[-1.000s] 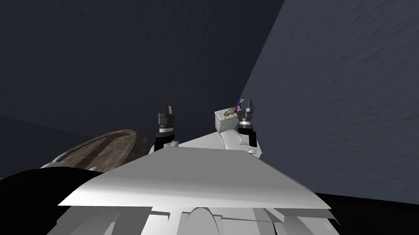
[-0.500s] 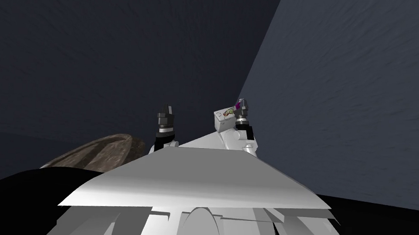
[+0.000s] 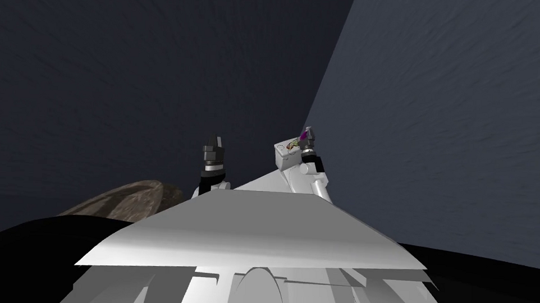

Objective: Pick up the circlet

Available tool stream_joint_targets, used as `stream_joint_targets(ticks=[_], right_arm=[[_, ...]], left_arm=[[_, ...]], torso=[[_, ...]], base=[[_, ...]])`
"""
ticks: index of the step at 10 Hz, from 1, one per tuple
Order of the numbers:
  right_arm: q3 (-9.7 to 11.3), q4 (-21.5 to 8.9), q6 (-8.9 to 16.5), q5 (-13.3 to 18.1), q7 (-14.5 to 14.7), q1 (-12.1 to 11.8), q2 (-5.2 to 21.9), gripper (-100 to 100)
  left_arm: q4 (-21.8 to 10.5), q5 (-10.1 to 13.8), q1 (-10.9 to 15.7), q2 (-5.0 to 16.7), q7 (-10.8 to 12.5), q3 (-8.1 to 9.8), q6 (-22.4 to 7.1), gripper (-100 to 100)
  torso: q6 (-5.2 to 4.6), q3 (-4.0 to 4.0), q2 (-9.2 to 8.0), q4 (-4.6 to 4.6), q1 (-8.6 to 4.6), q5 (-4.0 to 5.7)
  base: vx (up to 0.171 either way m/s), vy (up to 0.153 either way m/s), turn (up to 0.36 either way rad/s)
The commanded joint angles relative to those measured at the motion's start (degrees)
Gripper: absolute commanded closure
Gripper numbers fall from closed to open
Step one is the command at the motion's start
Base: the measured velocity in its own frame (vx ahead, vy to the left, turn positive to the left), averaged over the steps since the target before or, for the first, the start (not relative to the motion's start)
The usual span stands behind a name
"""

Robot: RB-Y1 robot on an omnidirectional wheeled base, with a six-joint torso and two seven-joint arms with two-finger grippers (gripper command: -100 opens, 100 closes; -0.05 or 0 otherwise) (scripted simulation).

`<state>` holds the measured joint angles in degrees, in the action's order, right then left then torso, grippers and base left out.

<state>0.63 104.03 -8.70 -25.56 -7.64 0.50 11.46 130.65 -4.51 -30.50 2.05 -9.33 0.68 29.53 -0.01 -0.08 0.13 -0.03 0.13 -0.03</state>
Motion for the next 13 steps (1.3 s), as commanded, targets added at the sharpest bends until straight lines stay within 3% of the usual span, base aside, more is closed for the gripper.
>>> stream_joint_targets(ticks=[1,2,3,4,6,7,8,9,10,11,12,13], right_arm=[[-0.28,-1.66,1.60,-1.18,-0.92,1.42,0.43,-100],[-0.68,-4.10,3.90,-3.29,-2.32,4.02,0.74,-100],[-0.68,-4.80,3.90,-3.29,-2.32,4.14,0.74,-100],[-1.13,-6.86,6.15,-5.39,-3.81,6.38,0.99,-100],[-1.13,-8.01,6.15,-5.39,-3.81,6.83,0.99,-100],[-1.65,-10.29,8.32,-7.45,-5.40,9.38,1.16,-100],[-1.65,-11.28,8.32,-7.45,-5.40,9.47,1.16,-100],[-2.23,-13.33,10.40,-9.47,-7.09,11.75,1.25,-100],[-2.23,-14.62,10.40,-9.47,-7.09,12.05,1.25,-100],[-2.87,-16.85,12.37,-11.43,-8.87,14.54,1.25,-100],[-2.87,-18.02,12.37,-11.43,-8.87,14.54,1.25,-100],[-3.58,-19.99,14.22,-13.33,-10.74,16.93,1.16,-100]], left_arm=[[0.00,0.00,0.00,0.00,0.00,0.00,0.00,0],[0.00,0.00,0.01,0.00,0.00,0.00,0.00,0],[0.00,0.00,0.00,0.00,0.00,0.00,0.00,0],[0.00,0.00,0.01,0.00,0.00,0.00,0.00,0],[0.00,0.00,0.01,0.00,0.00,0.00,0.00,0],[0.00,0.00,0.01,0.00,0.00,0.00,0.00,0],[0.00,0.00,0.00,0.00,0.00,0.00,0.00,0],[0.00,0.00,0.01,0.00,0.00,0.00,0.00,0],[0.00,0.00,0.00,0.00,0.00,0.00,0.00,0],[0.00,0.00,0.01,0.00,0.00,0.00,0.00,0],[0.00,0.00,0.00,0.00,0.00,0.00,0.00,0],[0.00,0.00,0.01,0.00,0.00,0.00,0.00,0]], torso=[[0.00,0.00,0.00,0.00,0.00,0.00],[0.02,0.01,-0.02,0.00,-0.03,0.00],[0.00,0.01,-0.01,0.00,-0.02,0.00],[0.01,0.01,-0.03,0.00,-0.02,0.00],[0.03,0.01,-0.02,0.00,0.00,0.00],[0.03,0.03,-0.05,0.01,-0.08,0.01],[-0.01,0.02,-0.03,0.01,-0.09,0.02],[0.02,0.02,-0.03,0.00,-0.07,0.02],[0.01,0.01,-0.01,0.00,-0.02,0.00],[0.02,0.01,-0.03,0.00,-0.04,0.01],[0.00,0.02,-0.03,0.01,-0.03,0.00],[0.02,0.02,-0.04,0.00,-0.04,0.01]], base=[[0.013,0.036,-0.070],[0.017,0.039,-0.127],[0.012,0.040,-0.087],[0.015,0.046,-0.172],[0.010,0.030,-0.017],[0.013,0.024,-0.143],[0.012,0.032,-0.084],[0.016,0.041,-0.113],[0.011,0.034,-0.076],[0.008,0.037,-0.128],[0.008,0.036,-0.064],[0.010,0.037,-0.118]])
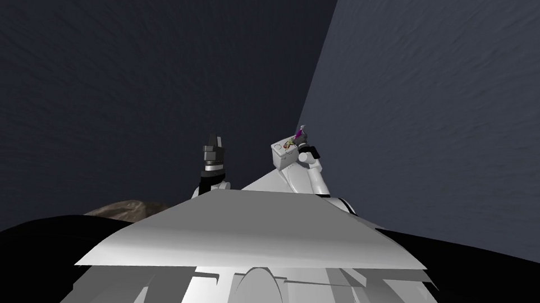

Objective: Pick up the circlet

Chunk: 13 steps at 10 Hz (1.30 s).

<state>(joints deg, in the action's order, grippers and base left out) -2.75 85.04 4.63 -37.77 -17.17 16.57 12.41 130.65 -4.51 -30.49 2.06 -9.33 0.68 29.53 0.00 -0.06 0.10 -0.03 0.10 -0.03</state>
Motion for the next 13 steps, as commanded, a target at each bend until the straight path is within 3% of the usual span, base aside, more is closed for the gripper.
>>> stream_joint_targets(ticks=[1,2,3,4,5,6,8,9,12,13], right_arm=[[-0.20,-2.49,0.89,-1.12,-1.21,0.86,0.22,-100],[-0.97,-4.58,2.62,-2.94,-3.17,3.16,0.05,-100],[-0.97,-5.99,2.62,-2.94,-3.17,3.16,0.05,-100],[-1.81,-7.47,4.21,-4.68,-5.21,5.34,-0.20,-100],[-1.81,-9.02,4.21,-4.68,-5.21,5.34,-0.20,-100],[-2.69,-10.84,5.68,-6.34,-7.32,7.42,-0.51,-100],[-2.69,-13.07,5.68,-6.34,-7.32,7.42,-0.51,-100],[-3.63,-15.23,7.01,-7.92,-9.48,9.39,-0.88,-100],[-4.60,-20.10,8.22,-9.42,-11.69,11.26,-1.30,-100],[-5.60,-21.90,9.31,-10.84,-13.93,13.01,-1.75,-100]], left_arm=[[0.00,0.00,0.00,0.00,0.00,0.00,0.00,0],[0.00,0.00,0.00,0.00,0.00,0.00,0.00,0],[0.00,0.00,0.00,0.00,0.00,0.00,0.00,0],[0.00,0.00,0.00,0.00,0.00,0.00,0.00,0],[0.00,0.00,0.00,0.00,0.00,0.00,0.00,0],[0.00,0.00,0.01,0.00,0.00,0.00,0.00,0],[0.00,0.00,0.01,0.00,0.00,0.00,0.00,0],[0.00,0.00,0.01,0.00,0.00,0.00,0.00,0],[0.00,0.00,0.00,0.00,0.00,0.00,0.00,0],[0.00,0.00,0.01,0.00,0.00,0.00,0.00,0]], torso=[[0.00,0.00,0.00,0.00,0.00,0.00],[0.01,0.00,-0.01,-0.01,-0.03,0.01],[0.00,0.00,-0.01,0.00,-0.03,0.01],[0.01,0.01,-0.02,0.00,-0.05,0.01],[0.00,0.01,-0.02,0.00,-0.04,0.01],[0.02,0.01,-0.02,0.00,-0.05,0.01],[0.01,0.01,-0.02,0.00,-0.07,0.02],[0.01,0.02,-0.04,0.00,-0.11,0.03],[0.00,0.01,-0.02,0.00,-0.08,0.02],[0.02,0.01,-0.03,0.00,-0.09,0.02]], base=[[0.009,0.031,-0.065],[0.008,0.031,-0.116],[0.008,0.026,-0.057],[0.005,0.027,-0.113],[0.005,0.025,-0.061],[0.008,0.024,-0.086],[0.005,0.015,-0.025],[0.004,0.013,-0.096],[0.006,0.017,-0.063],[0.003,0.015,-0.074]])
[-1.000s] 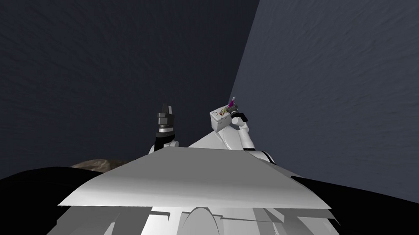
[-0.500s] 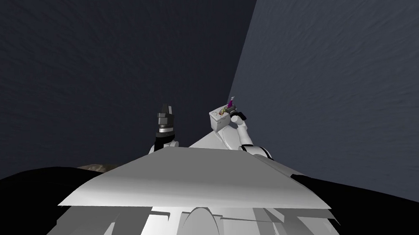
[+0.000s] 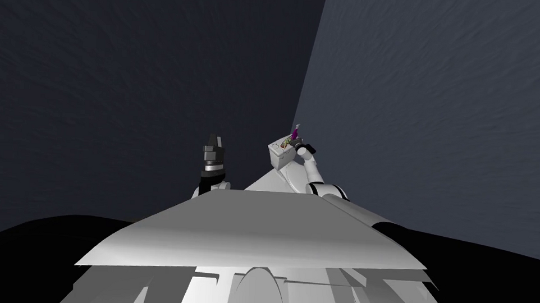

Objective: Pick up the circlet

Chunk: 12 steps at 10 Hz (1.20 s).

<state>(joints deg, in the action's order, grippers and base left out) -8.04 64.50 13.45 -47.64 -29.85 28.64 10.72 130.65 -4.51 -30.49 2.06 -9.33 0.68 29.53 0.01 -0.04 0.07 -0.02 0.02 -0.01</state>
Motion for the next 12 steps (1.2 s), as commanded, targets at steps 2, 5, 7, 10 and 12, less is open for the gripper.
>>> stream_joint_targets(ticks=[2,5,7,10,12], right_arm=[[-0.31,-3.07,0.49,-0.97,-1.26,0.95,-0.07,-100],[-2.35,-8.04,2.36,-3.59,-5.75,4.16,-1.04,-100],[-3.37,-11.29,3.16,-4.79,-7.96,5.61,-1.53,-100],[-4.36,-15.65,3.88,-5.93,-10.12,6.97,-2.00,-100],[-5.33,-19.20,4.53,-7.01,-12.21,8.24,-2.44,-100]], left_arm=[[0.00,0.00,0.00,0.00,0.00,0.00,0.00,0],[0.00,0.00,0.00,0.00,0.00,0.00,0.00,0],[0.00,0.00,0.00,0.00,0.00,0.00,0.00,0],[0.00,0.00,0.00,0.00,0.00,0.00,0.00,0],[0.00,0.00,0.00,0.00,0.00,0.00,0.00,0]], torso=[[0.00,0.00,-0.01,0.00,-0.01,0.00],[0.00,0.00,-0.01,0.00,-0.03,0.01],[0.01,0.00,0.00,0.00,-0.02,0.01],[0.00,0.00,0.00,0.00,-0.03,0.01],[0.00,0.00,0.00,0.00,-0.05,0.01]], base=[[0.003,0.010,-0.018],[0.003,0.010,-0.061],[0.004,0.012,-0.051],[0.004,0.008,-0.040],[0.003,0.006,-0.041]])
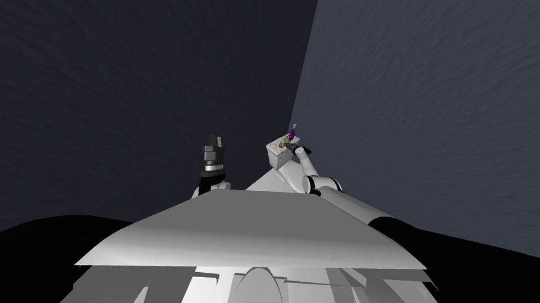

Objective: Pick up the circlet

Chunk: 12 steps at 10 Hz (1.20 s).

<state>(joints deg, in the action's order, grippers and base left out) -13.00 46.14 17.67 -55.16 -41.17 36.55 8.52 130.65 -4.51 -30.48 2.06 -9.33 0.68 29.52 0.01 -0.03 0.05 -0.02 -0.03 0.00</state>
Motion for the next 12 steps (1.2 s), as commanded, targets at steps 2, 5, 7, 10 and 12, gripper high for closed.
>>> stream_joint_targets(ticks=[2,5,7,10,12], right_arm=[[-1.29,-3.22,0.89,-0.50,-2.89,1.50,-0.62,-100],[-2.97,-8.03,1.93,-2.33,-6.13,3.56,-1.20,-100],[-3.71,-11.07,2.40,-3.14,-8.15,4.45,-1.39,-100],[-4.93,-14.80,3.22,-4.52,-10.86,5.90,-1.59,-100],[-5.39,-16.63,3.57,-5.08,-11.93,6.45,-1.64,-100]], left_arm=[[0.00,0.00,0.00,0.00,0.00,0.00,0.00,0],[0.00,0.00,0.00,0.00,0.00,0.00,0.00,0],[0.00,0.00,0.00,0.00,0.00,0.00,0.00,0],[0.00,0.00,0.00,0.00,0.00,0.00,0.00,0],[0.00,0.00,0.00,0.00,0.00,0.00,0.00,0]], torso=[[-0.01,0.00,0.00,0.01,0.00,0.00],[-0.01,0.00,0.00,0.01,-0.02,0.00],[0.01,0.00,0.00,0.01,-0.01,0.00],[0.00,0.00,0.00,0.01,-0.01,0.00],[0.00,0.00,0.00,0.00,-0.01,0.00]], base=[[0.002,0.004,-0.045],[0.002,0.001,-0.046],[0.002,0.002,-0.029],[0.002,0.002,-0.041],[0.001,0.006,-0.036]])
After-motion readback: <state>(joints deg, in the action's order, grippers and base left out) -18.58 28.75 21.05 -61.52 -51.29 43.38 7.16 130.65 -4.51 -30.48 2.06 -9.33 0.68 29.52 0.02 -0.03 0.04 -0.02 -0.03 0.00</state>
